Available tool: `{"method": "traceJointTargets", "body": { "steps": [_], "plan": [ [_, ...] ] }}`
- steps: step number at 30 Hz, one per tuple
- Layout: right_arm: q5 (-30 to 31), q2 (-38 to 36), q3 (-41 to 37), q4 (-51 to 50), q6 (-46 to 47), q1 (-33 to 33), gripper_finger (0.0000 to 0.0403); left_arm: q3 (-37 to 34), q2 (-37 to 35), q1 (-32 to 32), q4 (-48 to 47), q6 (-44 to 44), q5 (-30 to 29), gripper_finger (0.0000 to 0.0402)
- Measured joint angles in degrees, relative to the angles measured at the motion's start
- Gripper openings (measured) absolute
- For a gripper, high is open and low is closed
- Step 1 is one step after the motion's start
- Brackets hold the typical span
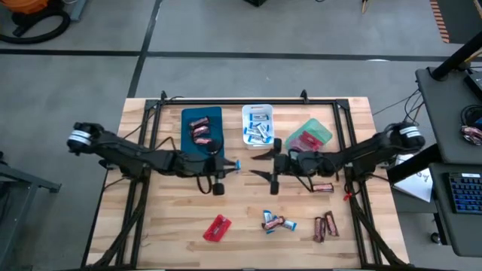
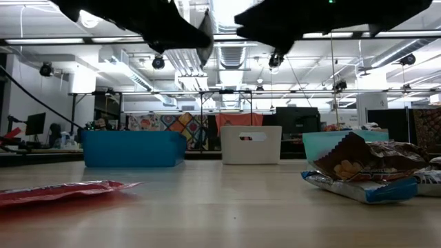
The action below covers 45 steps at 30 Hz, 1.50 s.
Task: Sort candy
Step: Put the white chocolate into the white bin
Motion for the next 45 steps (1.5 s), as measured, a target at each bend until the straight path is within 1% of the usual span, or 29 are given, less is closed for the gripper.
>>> {"method": "traceJointTargets", "body": {
  "steps": [2, 5, 9, 12, 15, 17, 19, 24, 28, 30, 32, 34, 40, 41, 45],
  "plan": [
    [0.1, 2.1, 1.1, 3.5, -1.0, -0.3, 0.0203, 0.0, 0.8, 0.6, 1.2, -0.2, 0.0, 0.0020],
    [0.7, 4.5, 3.3, 4.3, -2.0, -0.8, 0.0203, 0.0, 1.6, 1.1, 1.9, -0.7, -0.5, 0.0020],
    [2.0, 7.3, 6.0, 4.0, -1.5, -1.5, 0.0203, 0.0, 2.2, 1.5, 1.9, -2.4, -4.3, 0.0020],
    [6.9, 8.7, 7.7, 3.9, -0.7, -1.9, 0.0203, 0.1, 2.3, 1.5, 1.9, -2.7, -6.4, 0.0020],
    [10.4, 9.9, 8.6, 3.4, -0.6, -2.0, 0.0203, 0.1, 2.3, 1.5, 2.0, -4.2, -11.2, 0.0020],
    [10.7, 10.4, 9.0, 3.1, 0.7, -2.3, 0.0203, 0.1, 2.3, 1.5, 2.0, -5.6, -16.0, 0.0020],
    [10.8, 10.9, 9.9, 3.5, 2.2, -2.7, 0.0203, 0.1, 2.5, 1.6, 2.1, -6.3, -18.9, 0.0020],
    [11.1, 13.0, 12.4, 3.2, 2.9, -3.9, 0.0203, 0.1, 2.5, 1.6, 2.8, -6.5, -19.6, 0.0020],
    [11.0, 15.8, 15.8, 3.2, 1.5, -4.4, 0.0203, 0.1, 2.7, 1.6, 3.3, -6.4, -20.1, 0.0020],
    [12.2, 16.9, 17.4, 1.7, 1.4, -4.6, 0.0198, 0.1, 2.8, 1.6, 3.1, -6.3, -20.2, 0.0020],
    [13.9, 17.6, 18.6, 0.3, 1.0, -4.6, 0.0183, 0.1, 2.8, 1.6, 3.1, -6.4, -20.2, 0.0020],
    [14.1, 18.1, 19.0, 0.4, 0.3, -4.7, 0.0157, 0.1, 2.8, 1.6, 3.0, -6.4, -21.1, 0.0020],
    [14.3, 17.8, 19.0, 0.0, 0.0, -4.7, 0.0041, 0.1, 2.8, 1.6, 2.7, -6.4, -21.9, 0.0020],
    [14.3, 17.6, 19.0, -0.3, -0.3, -4.7, 0.0032, 0.1, 2.8, 1.6, 2.7, -6.4, -21.9, 0.0020],
    [14.2, 17.5, 19.0, -0.5, 0.5, -4.8, 0.0034, 0.1, 2.8, 1.7, 3.0, -7.1, -21.9, 0.0022]
  ]
}}
